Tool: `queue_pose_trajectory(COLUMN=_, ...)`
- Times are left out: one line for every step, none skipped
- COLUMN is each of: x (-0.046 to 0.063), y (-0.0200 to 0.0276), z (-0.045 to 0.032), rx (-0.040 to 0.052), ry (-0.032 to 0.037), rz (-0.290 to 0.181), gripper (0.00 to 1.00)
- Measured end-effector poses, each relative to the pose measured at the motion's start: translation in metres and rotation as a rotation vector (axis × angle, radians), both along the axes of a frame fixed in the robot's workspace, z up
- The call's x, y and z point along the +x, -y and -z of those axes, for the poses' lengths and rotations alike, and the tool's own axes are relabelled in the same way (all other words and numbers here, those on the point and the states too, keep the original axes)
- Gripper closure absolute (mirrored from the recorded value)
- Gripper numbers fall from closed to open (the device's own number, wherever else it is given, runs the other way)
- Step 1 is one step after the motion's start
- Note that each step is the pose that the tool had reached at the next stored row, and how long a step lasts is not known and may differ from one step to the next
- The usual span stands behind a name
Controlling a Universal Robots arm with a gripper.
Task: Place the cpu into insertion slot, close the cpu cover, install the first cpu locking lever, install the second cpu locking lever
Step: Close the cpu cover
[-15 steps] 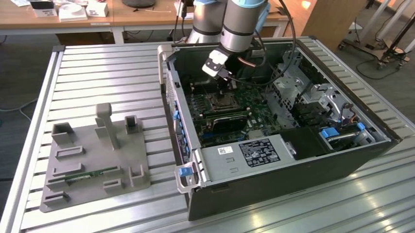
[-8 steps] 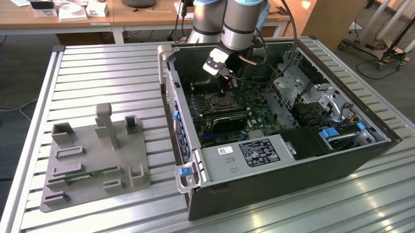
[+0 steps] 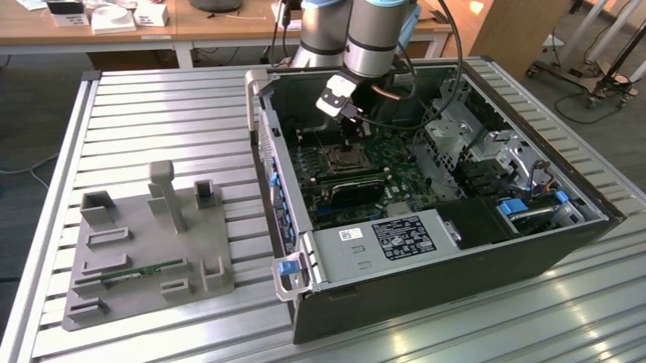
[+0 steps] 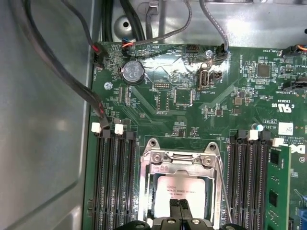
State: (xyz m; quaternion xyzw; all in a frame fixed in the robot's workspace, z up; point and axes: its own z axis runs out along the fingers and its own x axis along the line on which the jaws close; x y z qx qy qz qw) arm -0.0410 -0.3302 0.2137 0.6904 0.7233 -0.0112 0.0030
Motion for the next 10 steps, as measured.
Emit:
queue_pose_trajectory(x=0.0000, y=0.0000, z=0.0000, rx=-0.0001, ry=0.0008, rz=0.000, gripper=0.90)
queue_pose_trajectory(x=0.0001, y=0.0000, z=0.0000, rx=-0.0001, ry=0.0018, rz=0.000, gripper=0.90)
queue_pose_trajectory(x=0.0004, y=-0.0001, z=0.0000, rx=-0.0001, ry=0.0031, rz=0.002, gripper=0.90)
queue_pose_trajectory(x=0.0005, y=-0.0001, z=0.0001, rx=-0.0001, ry=0.0040, rz=0.006, gripper=0.90)
queue_pose_trajectory(x=0.0005, y=-0.0001, z=0.0001, rx=-0.0001, ry=0.0043, rz=0.012, gripper=0.90)
queue_pose_trajectory(x=0.0006, y=-0.0001, z=0.0001, rx=-0.0001, ry=0.0044, rz=0.016, gripper=0.90)
queue_pose_trajectory(x=0.0006, y=-0.0001, z=0.0001, rx=-0.0001, ry=0.0045, rz=0.019, gripper=0.90)
queue_pose_trajectory(x=0.0007, y=-0.0001, z=0.0001, rx=-0.0001, ry=0.0045, rz=0.020, gripper=0.90)
queue_pose_trajectory(x=0.0007, y=0.0000, z=0.0000, rx=-0.0002, ry=0.0044, rz=0.020, gripper=0.90)
queue_pose_trajectory(x=0.0007, y=-0.0001, z=0.0000, rx=-0.0002, ry=0.0044, rz=0.020, gripper=0.90)
